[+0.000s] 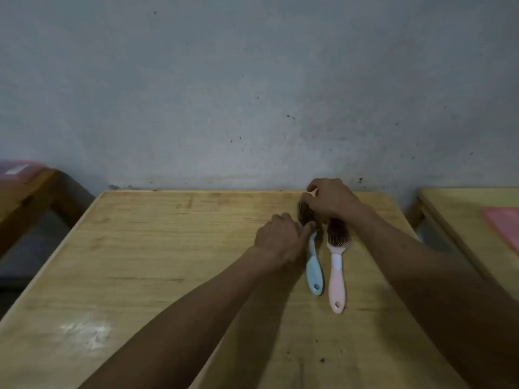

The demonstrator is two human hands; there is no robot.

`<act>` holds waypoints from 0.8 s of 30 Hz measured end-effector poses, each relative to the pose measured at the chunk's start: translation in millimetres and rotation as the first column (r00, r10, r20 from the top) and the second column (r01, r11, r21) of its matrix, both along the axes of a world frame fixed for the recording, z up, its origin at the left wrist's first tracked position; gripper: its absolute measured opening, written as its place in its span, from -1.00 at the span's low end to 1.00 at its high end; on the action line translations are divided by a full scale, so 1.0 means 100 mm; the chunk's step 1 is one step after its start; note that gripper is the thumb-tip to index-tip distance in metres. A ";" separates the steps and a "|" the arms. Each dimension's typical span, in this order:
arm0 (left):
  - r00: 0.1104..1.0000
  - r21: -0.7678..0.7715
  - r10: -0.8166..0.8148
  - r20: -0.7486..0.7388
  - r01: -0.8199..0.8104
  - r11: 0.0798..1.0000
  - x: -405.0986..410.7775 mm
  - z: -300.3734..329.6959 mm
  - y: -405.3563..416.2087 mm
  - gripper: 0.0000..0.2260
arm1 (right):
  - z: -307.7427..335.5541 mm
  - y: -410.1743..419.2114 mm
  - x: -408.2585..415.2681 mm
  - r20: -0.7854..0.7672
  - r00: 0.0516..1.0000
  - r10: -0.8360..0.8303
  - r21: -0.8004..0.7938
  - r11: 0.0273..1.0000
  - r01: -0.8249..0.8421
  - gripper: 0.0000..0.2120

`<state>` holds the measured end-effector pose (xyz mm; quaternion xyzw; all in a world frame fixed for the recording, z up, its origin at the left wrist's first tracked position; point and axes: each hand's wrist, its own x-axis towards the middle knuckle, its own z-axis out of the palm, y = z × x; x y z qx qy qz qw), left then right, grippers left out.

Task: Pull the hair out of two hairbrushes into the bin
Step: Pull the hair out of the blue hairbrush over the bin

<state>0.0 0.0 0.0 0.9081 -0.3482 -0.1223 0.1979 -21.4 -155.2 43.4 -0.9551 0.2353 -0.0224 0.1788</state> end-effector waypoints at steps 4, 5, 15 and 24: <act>0.995 -0.034 0.041 0.094 -0.038 0.999 -0.05 -0.17 -0.05 -0.39 | -0.13 0.03 0.06 -0.032 0.999 -0.027 0.027 0.999 0.028 -0.55; 0.996 -0.063 0.044 0.074 -0.039 0.997 -0.07 -0.20 -0.06 -0.44 | -0.18 0.03 0.09 -0.020 0.999 -0.028 0.043 0.999 0.029 -0.59; 0.880 -0.374 0.193 -0.433 -0.371 0.850 -0.20 -0.19 0.23 -0.63 | -0.10 0.24 -0.12 0.193 0.950 -0.244 0.430 0.892 0.142 -0.73; 0.796 -0.508 0.073 -0.601 -0.451 0.734 -0.31 0.09 0.92 -0.70 | 0.25 0.90 -0.22 0.329 0.936 -0.123 0.537 0.840 -0.078 -0.76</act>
